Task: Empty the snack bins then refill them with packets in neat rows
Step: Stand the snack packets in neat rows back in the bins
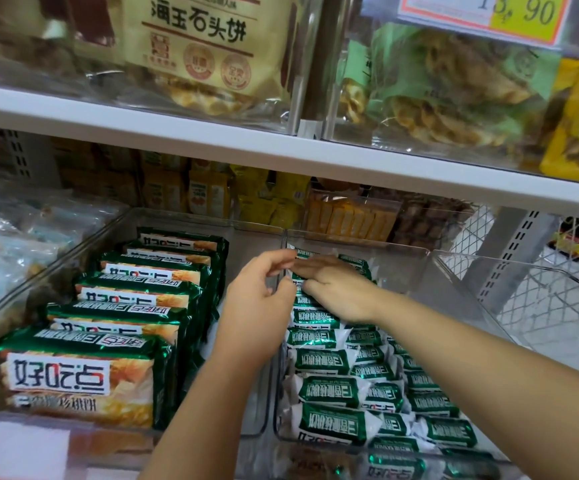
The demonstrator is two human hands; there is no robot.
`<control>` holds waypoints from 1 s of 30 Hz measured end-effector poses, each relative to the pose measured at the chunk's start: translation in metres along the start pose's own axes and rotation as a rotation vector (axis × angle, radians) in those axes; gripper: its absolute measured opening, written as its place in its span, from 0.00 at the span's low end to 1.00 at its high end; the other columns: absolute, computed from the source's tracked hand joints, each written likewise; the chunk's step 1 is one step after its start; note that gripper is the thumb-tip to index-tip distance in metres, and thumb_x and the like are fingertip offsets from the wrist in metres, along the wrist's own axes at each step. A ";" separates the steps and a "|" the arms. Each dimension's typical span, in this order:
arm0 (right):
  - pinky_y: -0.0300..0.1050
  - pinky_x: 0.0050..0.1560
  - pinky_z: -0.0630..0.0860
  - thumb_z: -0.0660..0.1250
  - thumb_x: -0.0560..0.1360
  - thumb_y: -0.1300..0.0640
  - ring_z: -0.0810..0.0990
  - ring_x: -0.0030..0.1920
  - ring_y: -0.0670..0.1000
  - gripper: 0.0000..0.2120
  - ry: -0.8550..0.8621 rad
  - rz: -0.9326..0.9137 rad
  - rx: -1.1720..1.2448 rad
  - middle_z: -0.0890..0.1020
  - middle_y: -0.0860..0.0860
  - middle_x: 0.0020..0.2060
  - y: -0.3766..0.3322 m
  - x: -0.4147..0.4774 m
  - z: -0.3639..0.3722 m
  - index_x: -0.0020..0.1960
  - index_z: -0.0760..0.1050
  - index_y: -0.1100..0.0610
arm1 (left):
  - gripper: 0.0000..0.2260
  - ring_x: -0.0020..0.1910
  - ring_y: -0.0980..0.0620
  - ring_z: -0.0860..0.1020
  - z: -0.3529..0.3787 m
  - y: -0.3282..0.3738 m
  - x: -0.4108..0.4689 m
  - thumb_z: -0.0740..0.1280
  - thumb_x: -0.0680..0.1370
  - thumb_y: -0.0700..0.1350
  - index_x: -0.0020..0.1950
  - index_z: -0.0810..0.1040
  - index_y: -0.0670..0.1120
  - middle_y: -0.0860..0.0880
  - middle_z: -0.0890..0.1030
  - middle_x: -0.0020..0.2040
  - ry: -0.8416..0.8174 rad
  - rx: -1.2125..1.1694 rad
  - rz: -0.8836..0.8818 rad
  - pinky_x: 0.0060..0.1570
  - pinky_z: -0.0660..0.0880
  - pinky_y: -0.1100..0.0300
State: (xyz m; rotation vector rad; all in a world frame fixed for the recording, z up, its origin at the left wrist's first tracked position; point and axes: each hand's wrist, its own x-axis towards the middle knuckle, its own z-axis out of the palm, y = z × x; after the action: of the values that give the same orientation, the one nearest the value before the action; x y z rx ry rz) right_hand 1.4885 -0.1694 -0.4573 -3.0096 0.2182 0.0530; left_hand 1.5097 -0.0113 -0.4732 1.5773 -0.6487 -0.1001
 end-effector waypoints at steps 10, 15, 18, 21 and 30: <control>0.53 0.76 0.45 0.48 0.82 0.52 0.44 0.77 0.48 0.26 0.016 0.099 0.062 0.45 0.48 0.78 0.010 -0.003 -0.015 0.78 0.46 0.51 | 0.15 0.55 0.66 0.74 -0.001 0.001 -0.001 0.61 0.79 0.38 0.62 0.75 0.54 0.57 0.76 0.60 -0.009 0.040 -0.006 0.49 0.67 0.73; 0.55 0.71 0.58 0.50 0.80 0.52 0.61 0.72 0.56 0.20 -0.032 0.125 0.119 0.63 0.54 0.74 -0.005 0.013 -0.007 0.71 0.64 0.51 | 0.16 0.33 0.65 0.72 0.000 0.000 0.000 0.60 0.80 0.37 0.62 0.75 0.54 0.64 0.76 0.55 -0.006 0.025 -0.010 0.33 0.68 0.78; 0.54 0.71 0.60 0.50 0.80 0.53 0.64 0.71 0.55 0.21 -0.066 0.099 0.115 0.64 0.54 0.73 -0.005 0.014 -0.007 0.72 0.64 0.49 | 0.16 0.33 0.63 0.71 0.001 -0.001 0.001 0.60 0.80 0.37 0.63 0.75 0.54 0.65 0.75 0.54 -0.003 0.022 -0.011 0.30 0.69 0.76; 0.41 0.63 0.66 0.52 0.81 0.52 0.70 0.63 0.44 0.23 -0.009 0.068 0.181 0.66 0.47 0.68 0.004 0.004 -0.012 0.76 0.57 0.48 | 0.16 0.33 0.70 0.73 0.001 -0.001 0.001 0.61 0.80 0.38 0.64 0.75 0.53 0.63 0.76 0.55 -0.007 0.030 -0.011 0.33 0.69 0.77; 0.39 0.53 0.70 0.59 0.79 0.59 0.74 0.58 0.48 0.18 0.289 0.300 0.340 0.72 0.53 0.63 0.059 -0.040 0.004 0.69 0.72 0.51 | 0.16 0.38 0.71 0.74 -0.001 -0.001 0.000 0.60 0.80 0.39 0.66 0.74 0.53 0.58 0.75 0.61 -0.015 0.062 -0.005 0.35 0.70 0.78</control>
State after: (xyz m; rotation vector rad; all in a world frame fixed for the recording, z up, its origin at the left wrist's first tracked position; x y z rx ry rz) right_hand 1.4405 -0.2217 -0.4666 -2.6108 0.6345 -0.3563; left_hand 1.5104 -0.0109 -0.4738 1.6395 -0.6650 -0.0962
